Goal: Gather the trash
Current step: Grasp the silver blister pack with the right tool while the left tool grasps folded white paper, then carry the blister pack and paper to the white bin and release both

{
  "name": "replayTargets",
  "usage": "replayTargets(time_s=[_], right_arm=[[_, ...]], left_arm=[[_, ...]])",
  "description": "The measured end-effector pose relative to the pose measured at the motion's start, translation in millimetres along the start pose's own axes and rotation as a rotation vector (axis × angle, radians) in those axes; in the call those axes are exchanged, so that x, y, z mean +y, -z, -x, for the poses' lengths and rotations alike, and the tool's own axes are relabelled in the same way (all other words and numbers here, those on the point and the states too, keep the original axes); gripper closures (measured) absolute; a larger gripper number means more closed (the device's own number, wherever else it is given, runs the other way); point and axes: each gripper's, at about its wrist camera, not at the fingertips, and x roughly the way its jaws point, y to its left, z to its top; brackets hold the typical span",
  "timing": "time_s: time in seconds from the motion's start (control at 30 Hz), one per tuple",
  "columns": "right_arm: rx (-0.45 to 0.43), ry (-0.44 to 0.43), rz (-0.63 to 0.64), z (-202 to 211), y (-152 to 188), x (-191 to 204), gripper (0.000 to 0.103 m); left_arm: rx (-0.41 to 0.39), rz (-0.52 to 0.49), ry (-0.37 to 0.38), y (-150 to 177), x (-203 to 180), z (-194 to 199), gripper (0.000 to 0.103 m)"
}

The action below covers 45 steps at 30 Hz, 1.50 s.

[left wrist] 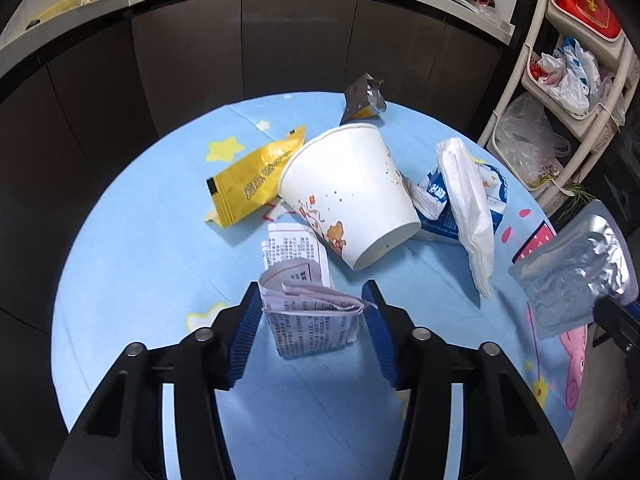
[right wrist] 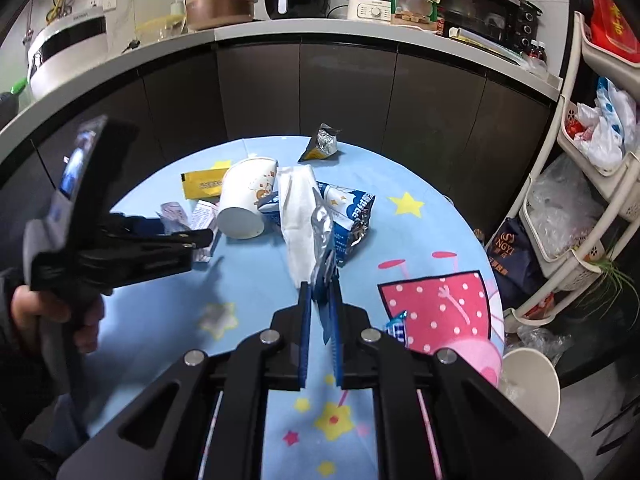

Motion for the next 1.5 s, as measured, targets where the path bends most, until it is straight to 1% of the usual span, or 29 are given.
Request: replayTargets(time_s=[0.13,0.17,0.27,0.47,0.6,0.67,0.8,0.93,1.17,1.3,1.5], right_arm=[[-0.004,-0.002,-0.015,10.4,6.2,0.8,0.093],[-0.003,-0.007,-0.023,12.0,7.5,-0.1,0.093],[-0.006,-0.025,-0.048,14.6,9.0,-1.8,0.093],[-0.032,-0.052,-0.078,26.3,7.6,-1.4,0.093],[-0.058,-0.075,-0.112,39.2,8.0,-4.5,0.093],[-0.071,-0.086,-0.13,45.9,8.5,-6.8,0.093],[-0.105,-0.092,-0.168,63.6,12.1,-14.1,0.093],[-0.13,-0.081,-0.186,79.6,19.0,-19.8,0.093],[-0.165,-0.049,-0.242,104.5,37.1,-44.9,0.093],[-0.18,-0.019,-0.284,114.7,48.2,-67.4,0.093],[-0.193,0.041,-0.369,129.8,74.4,-112.2,0.093]], left_arm=[[0.041,0.027,0.002,1.1,5.3,-10.2,0.066],[0.039,0.03,0.0,0.8,5.6,-10.2,0.069],[0.031,0.022,0.01,-1.2,5.5,-5.9,0.071],[-0.029,0.007,0.006,0.6,1.4,25.0,0.071],[-0.083,-0.003,0.009,3.6,-3.9,59.6,0.071],[-0.106,-0.012,0.026,6.2,-8.6,77.2,0.071],[-0.157,-0.064,0.075,14.7,-27.4,114.1,0.071],[-0.178,-0.122,0.124,23.9,-49.6,139.4,0.071],[-0.217,-0.197,0.168,25.9,-93.2,159.4,0.071],[-0.237,-0.256,0.209,25.9,-127.2,166.6,0.071],[-0.23,-0.331,0.271,24.3,-180.7,163.1,0.071]])
